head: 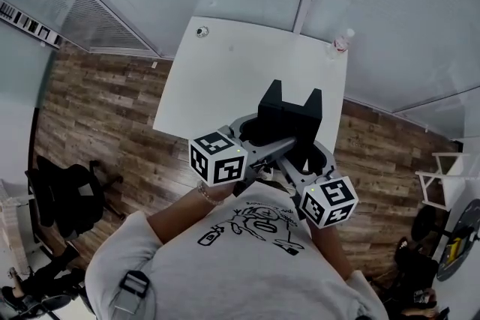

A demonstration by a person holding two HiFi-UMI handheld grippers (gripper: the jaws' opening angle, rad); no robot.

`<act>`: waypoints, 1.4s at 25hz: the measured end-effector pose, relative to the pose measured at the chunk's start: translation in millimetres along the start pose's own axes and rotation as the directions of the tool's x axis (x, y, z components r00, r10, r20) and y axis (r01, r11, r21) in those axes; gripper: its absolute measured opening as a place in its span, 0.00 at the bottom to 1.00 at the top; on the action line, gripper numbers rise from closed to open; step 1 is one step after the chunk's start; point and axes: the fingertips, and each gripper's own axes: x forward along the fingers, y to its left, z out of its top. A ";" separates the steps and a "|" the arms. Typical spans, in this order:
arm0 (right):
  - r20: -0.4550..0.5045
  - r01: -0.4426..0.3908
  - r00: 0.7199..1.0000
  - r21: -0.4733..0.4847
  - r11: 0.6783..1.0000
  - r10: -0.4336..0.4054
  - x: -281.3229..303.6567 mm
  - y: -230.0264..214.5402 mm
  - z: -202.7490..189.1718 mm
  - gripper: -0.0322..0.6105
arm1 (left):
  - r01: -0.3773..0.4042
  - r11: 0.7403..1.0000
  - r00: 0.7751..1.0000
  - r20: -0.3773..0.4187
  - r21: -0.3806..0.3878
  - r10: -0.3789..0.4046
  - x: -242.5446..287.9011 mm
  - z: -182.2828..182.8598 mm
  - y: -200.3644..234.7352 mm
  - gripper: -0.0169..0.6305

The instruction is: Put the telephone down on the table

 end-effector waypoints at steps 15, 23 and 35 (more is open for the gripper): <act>0.014 0.014 1.000 0.018 1.000 -0.014 43.9 13.8 20.9 0.50 | 0.020 1.000 0.999 -0.031 0.010 -0.020 -18.8 29.0 35.7 0.54; -0.026 0.022 0.999 0.050 0.999 -0.021 52.9 9.8 2.2 0.50 | 0.019 0.999 0.998 -0.064 -0.034 -0.022 -16.9 11.6 50.1 0.54; -0.071 0.045 0.997 0.090 0.995 -0.038 67.2 -13.5 -30.1 0.50 | 0.035 0.995 0.991 -0.127 -0.088 -0.046 2.3 -19.6 76.2 0.54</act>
